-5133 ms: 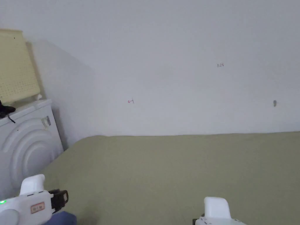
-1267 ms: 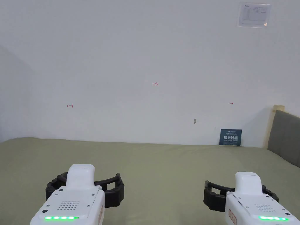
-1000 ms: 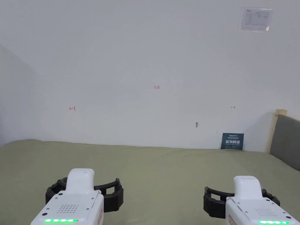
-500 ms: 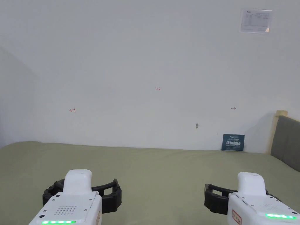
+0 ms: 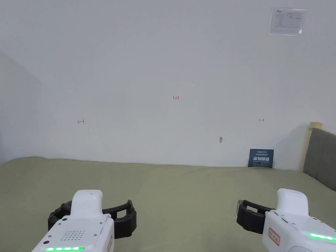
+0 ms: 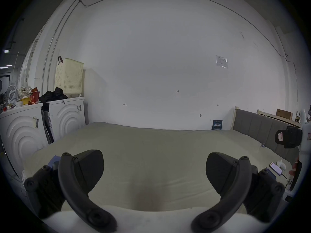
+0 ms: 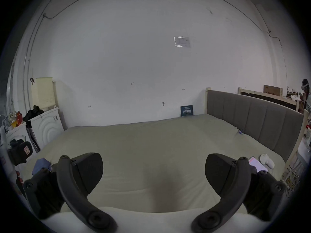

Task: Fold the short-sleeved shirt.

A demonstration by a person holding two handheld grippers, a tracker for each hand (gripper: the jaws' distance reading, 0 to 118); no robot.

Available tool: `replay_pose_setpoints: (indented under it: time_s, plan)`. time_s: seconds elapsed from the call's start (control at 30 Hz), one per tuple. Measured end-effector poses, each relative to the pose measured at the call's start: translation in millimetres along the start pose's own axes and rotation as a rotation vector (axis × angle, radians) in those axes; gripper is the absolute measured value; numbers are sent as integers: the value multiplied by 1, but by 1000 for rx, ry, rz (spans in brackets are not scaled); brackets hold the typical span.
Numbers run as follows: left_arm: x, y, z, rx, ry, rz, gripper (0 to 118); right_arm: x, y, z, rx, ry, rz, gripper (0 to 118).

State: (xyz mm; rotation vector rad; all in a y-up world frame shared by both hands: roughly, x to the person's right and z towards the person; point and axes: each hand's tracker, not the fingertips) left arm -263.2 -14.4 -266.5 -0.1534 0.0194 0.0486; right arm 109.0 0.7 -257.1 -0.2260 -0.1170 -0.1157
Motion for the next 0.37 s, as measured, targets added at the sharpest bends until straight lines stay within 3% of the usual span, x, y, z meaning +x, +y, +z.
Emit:
replay_pose_setpoints:
  time_s: [0.37]
  plan:
    - [2, 2, 0, 2, -12, 19, 118, -10, -21, 7, 89, 53, 105, 118]
